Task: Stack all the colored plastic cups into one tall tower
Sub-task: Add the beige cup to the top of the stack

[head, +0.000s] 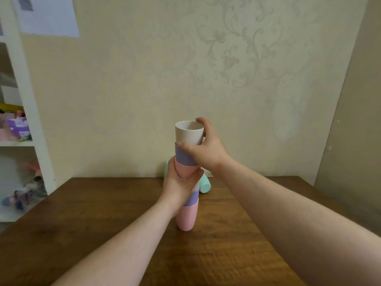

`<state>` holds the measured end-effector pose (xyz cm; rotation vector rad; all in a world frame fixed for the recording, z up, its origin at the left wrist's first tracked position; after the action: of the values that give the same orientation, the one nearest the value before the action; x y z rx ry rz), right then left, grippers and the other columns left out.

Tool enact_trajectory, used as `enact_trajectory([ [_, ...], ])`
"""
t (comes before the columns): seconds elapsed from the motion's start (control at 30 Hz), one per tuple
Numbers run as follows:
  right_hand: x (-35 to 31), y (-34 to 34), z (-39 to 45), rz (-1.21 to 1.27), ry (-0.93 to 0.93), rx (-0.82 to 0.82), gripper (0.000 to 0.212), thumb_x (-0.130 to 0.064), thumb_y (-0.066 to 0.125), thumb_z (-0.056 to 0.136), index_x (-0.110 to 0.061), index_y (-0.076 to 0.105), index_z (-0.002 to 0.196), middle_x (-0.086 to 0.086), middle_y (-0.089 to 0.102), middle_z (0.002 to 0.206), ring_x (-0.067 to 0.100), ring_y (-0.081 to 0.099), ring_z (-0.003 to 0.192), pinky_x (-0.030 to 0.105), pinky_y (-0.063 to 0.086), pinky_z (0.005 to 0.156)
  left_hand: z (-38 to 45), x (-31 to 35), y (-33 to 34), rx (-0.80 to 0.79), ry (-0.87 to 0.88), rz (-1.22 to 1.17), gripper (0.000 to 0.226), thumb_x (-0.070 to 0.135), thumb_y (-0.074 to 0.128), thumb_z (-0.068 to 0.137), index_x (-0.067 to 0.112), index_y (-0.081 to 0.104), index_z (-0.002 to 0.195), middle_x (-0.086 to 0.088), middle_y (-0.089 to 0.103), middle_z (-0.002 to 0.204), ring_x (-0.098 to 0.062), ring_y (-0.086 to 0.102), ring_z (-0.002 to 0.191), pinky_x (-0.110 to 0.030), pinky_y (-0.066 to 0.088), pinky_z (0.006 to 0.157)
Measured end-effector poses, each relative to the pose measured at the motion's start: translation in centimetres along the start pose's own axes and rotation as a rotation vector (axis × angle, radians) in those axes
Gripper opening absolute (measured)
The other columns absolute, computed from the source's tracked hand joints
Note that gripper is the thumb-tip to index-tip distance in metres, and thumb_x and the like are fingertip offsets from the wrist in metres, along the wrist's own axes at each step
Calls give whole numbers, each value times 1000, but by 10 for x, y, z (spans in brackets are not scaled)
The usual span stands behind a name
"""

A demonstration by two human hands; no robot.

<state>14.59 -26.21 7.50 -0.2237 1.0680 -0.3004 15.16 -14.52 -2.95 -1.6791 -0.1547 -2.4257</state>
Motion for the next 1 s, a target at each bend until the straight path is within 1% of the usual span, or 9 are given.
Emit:
enact_trajectory([
  [0.1,15,9,-3,101,20,-13,77,-39,86,85,-46,40,146,-5,62,132,24,68,118,42,62,97,3,-4,4,35,27,-28,39,30,89,83,34,59,110,15,75,98,6,73,91,-14,57,75],
  [0.2,24,13,-3,145,-16,-12,85,-33,82,89,-49,31,155,-7,60,139,19,66,121,39,59,102,-2,-19,5,35,-8,4,62,45,90,74,38,55,125,19,73,107,-1,73,101,-25,58,83],
  [0.3,31,13,-2,178,-50,-24,90,-37,80,94,-50,23,162,-14,55,147,10,62,129,30,53,106,-11,-40,3,14,-59,97,83,35,95,73,43,46,140,24,69,118,1,67,104,-27,56,83],
  [0.43,63,7,7,224,3,17,76,-64,48,102,-53,10,167,-38,56,131,-2,61,128,31,44,113,-3,-55,-1,-42,-107,97,93,35,97,72,44,44,147,18,71,120,-8,70,106,-34,61,83],
  [0.5,89,0,14,166,67,119,82,-73,40,93,-50,13,167,-22,58,130,19,61,130,44,43,116,8,-59,-9,-5,-101,108,98,38,98,70,41,43,150,19,70,121,-7,70,107,-36,60,88],
  [0.57,123,-7,26,3,157,175,80,-61,50,97,-41,19,168,-2,54,142,28,58,133,49,43,118,19,-62,-17,39,-70,138,96,37,99,69,39,44,148,20,69,121,-6,70,107,-35,57,90],
  [0.67,172,-4,43,-311,288,57,78,-35,63,100,-32,25,168,13,38,162,35,51,142,46,42,121,38,-69,-23,62,-46,161,95,40,96,68,41,45,147,18,70,124,-11,71,110,-33,55,90],
  [0.73,197,5,57,-429,354,-26,78,-37,63,100,-29,26,169,17,34,165,39,49,144,45,41,119,48,-73,-21,48,-40,156,96,45,95,64,43,46,146,22,70,123,-8,71,110,-33,57,91],
  [1.0,262,62,92,-538,510,-242,91,-57,47,108,-34,-16,169,21,19,176,46,29,158,50,22,129,64,-97,-19,50,-46,117,88,53,93,54,35,60,133,17,77,116,-2,75,102,-36,63,91],
])
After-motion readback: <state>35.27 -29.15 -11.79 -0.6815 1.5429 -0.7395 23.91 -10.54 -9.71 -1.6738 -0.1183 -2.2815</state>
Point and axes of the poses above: each hand's wrist, its own z-axis towards the middle knuckle, its own y-axis out of the palm, x = y × z, the point moved 5 cm from there along z, towards the middle knuckle
